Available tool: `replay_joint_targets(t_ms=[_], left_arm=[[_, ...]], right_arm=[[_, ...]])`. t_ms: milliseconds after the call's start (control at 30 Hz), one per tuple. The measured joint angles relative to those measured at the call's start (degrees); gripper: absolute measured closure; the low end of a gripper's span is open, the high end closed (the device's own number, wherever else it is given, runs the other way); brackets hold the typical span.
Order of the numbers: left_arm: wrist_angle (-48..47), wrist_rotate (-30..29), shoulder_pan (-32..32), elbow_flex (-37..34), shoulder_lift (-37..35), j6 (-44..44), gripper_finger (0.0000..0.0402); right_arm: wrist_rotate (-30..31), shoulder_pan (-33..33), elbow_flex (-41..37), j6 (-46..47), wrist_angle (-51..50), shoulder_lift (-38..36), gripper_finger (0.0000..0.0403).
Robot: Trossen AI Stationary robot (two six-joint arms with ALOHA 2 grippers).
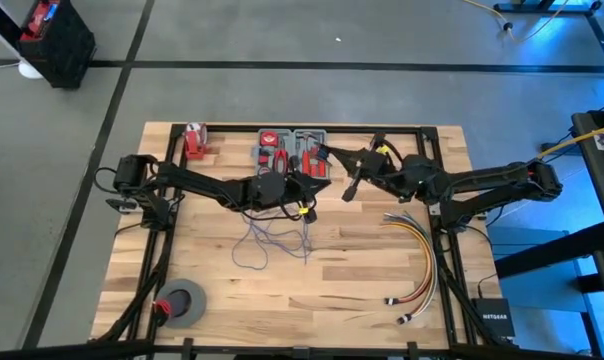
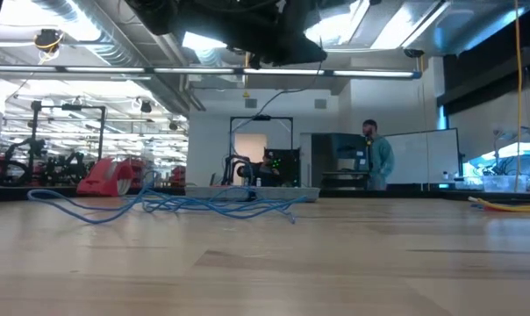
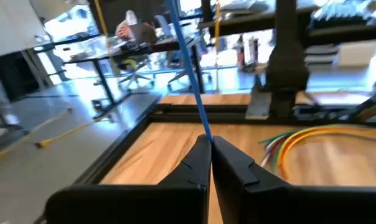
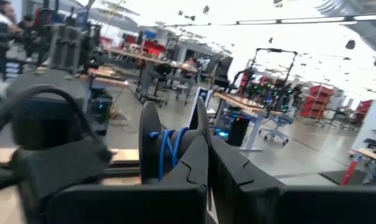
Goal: Coil cords
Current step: Coil the blue wire into the black spool
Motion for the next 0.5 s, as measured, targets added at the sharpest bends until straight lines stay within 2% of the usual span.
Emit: replay_joint_targets(t_ms=[233,400,500], left_arm=[[-6.5,-8.5,0.1,0.0,-1.2,8.0,0.04],[-15.7,-18.7,-0.7,-0.2,-5.9,13.1,0.0399],[-19.2,-20.8,-1.3,-0.3,-10.0,14.3,0.0399]], right_arm=[[1.3,4.8,5.0,-0.1,-14.6,-1.5,0.0398],[3.5,8.3,6.2,0.3,-25.9,-1.9,0.0398],[5.3,10.0,6.3,1.6,-31.8,-2.1,0.0398]])
